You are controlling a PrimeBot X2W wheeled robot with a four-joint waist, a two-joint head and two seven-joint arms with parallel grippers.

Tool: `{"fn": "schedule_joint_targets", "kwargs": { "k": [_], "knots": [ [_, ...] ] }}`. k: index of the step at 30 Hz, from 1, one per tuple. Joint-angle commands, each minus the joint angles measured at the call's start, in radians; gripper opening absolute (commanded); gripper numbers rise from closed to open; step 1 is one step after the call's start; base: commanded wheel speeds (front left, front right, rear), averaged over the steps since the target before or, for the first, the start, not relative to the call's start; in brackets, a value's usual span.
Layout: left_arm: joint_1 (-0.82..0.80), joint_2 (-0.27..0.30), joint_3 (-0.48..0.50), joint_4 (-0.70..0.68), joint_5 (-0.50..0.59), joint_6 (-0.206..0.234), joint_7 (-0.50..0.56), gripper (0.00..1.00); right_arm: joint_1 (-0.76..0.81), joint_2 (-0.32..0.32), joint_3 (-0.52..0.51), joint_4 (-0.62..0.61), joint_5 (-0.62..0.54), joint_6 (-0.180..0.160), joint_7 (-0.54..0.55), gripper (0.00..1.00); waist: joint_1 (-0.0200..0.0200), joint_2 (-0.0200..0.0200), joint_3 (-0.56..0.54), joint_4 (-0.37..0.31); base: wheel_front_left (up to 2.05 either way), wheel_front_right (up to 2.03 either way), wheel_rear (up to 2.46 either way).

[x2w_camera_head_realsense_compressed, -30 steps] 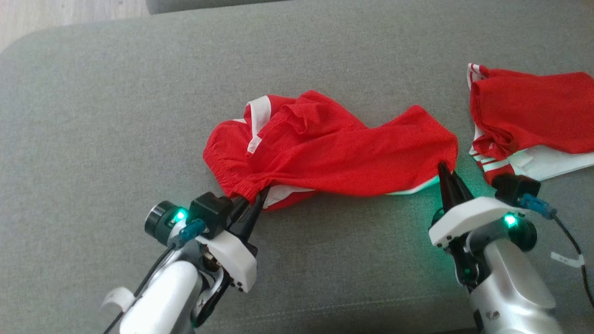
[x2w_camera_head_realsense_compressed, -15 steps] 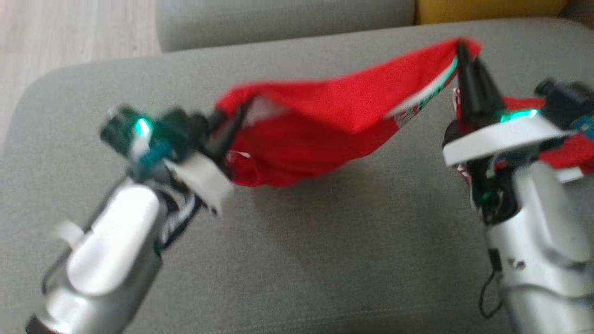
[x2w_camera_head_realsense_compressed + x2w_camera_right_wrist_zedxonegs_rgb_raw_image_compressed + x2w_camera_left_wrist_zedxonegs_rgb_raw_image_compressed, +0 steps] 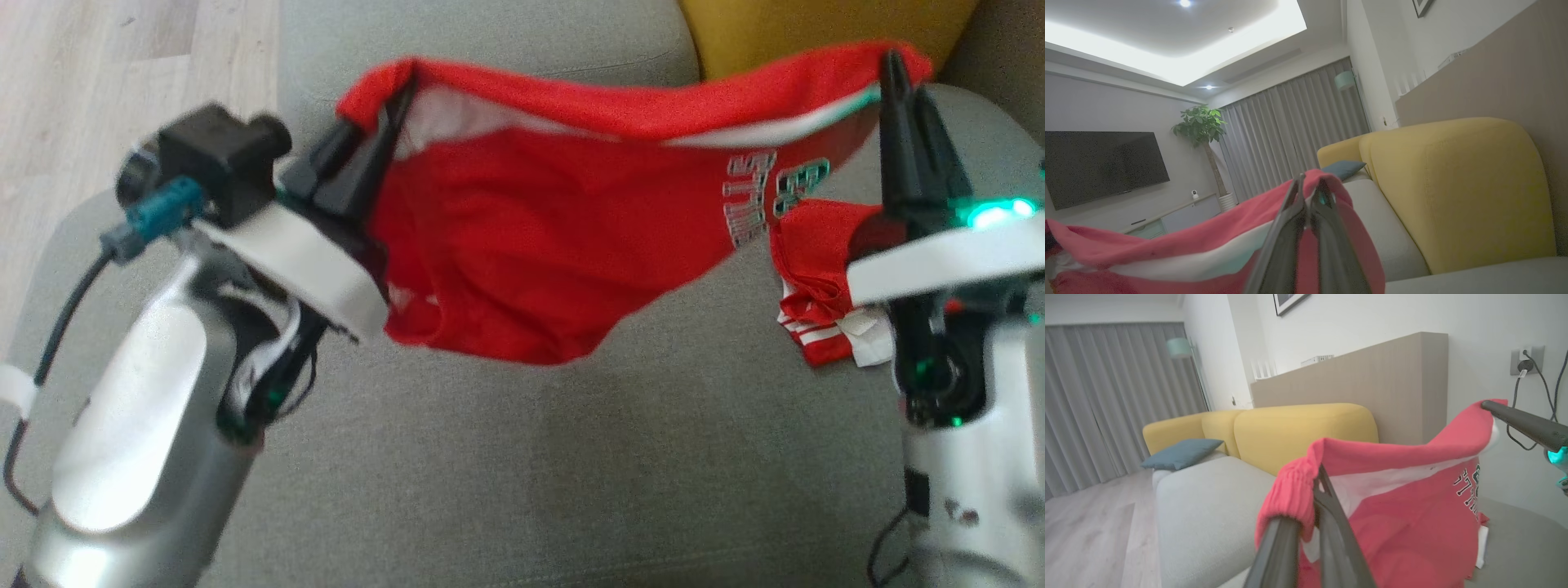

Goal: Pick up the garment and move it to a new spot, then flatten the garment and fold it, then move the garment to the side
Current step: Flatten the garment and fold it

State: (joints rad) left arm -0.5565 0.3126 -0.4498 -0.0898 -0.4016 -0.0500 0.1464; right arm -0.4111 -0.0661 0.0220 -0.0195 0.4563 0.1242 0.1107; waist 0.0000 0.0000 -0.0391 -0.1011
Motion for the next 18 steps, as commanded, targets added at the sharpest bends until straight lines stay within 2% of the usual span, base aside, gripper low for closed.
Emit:
{"fn": "schedule_joint_targets", "kwargs": {
  "k": [1, 14, 18],
  "knots": [
    [-0.014, 0.028, 0.056, -0.058, -0.029, 0.011, 0.023, 0.00, 0.001, 0.015, 0.007, -0.057, 0.010, 0.007, 0.014, 0.00, 0.0000, 0.0000, -0.001, -0.005, 0.00, 0.00, 0.00],
    [0.097, 0.034, 0.046, -0.213, -0.146, 0.035, 0.150, 0.00, 0.118, 0.016, -0.015, -0.152, 0.060, 0.007, 0.107, 0.00, 0.0000, 0.0000, 0.030, -0.032, 0.00, 0.00, 0.00],
    [0.048, 0.035, 0.034, -0.180, -0.210, 0.006, 0.230, 0.00, 0.067, 0.016, -0.014, -0.116, 0.069, 0.007, 0.195, 0.00, 0.0000, 0.0000, 0.070, -0.041, 0.00, 0.00, 0.00]
  ]
}}
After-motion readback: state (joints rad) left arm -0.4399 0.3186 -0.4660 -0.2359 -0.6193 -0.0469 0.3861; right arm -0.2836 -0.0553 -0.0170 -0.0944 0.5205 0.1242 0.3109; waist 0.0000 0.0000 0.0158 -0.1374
